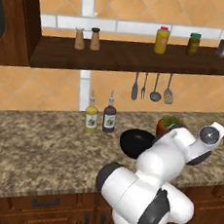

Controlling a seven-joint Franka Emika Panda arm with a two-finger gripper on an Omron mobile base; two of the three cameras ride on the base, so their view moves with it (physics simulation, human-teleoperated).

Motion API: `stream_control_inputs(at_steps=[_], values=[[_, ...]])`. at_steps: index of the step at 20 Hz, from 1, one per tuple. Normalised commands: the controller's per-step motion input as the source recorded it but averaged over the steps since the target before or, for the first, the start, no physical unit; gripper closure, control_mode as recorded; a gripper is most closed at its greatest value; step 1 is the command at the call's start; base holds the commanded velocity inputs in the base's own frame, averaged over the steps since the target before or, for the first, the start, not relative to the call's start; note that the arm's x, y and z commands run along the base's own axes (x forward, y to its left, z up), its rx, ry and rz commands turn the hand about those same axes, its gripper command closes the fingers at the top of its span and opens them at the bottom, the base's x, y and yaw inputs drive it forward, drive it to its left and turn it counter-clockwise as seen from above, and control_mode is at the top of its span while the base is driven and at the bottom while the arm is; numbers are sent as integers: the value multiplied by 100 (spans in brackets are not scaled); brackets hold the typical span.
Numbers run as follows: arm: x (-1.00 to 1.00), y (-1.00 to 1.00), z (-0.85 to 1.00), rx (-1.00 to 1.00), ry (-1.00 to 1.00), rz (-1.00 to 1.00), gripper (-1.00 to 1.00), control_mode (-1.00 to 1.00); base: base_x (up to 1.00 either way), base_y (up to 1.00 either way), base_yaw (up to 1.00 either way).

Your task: Pick up the bowls on the counter and stack them on top of one another in the open cabinet. Place the smaller bowl on top of the larger bowl.

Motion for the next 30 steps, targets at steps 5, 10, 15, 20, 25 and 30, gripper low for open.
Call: stream_control_inputs(at_steps=[5, 10, 15, 20, 25, 30], values=[[0, 96, 92, 24, 44, 24, 100, -100, 0, 0, 0], [38, 100, -15, 2, 23, 20, 100, -100, 0, 0, 0], [26, 100, -32, -4, 2, 0, 100, -100, 0, 0, 0], [35, 66, -39, 1, 15, -10, 100, -100, 0, 0, 0], [60, 47, -39, 1, 4, -20, 100, -100, 0, 0, 0], [55, 36, -35, 4, 0, -12, 100, -100, 0, 0, 0]])
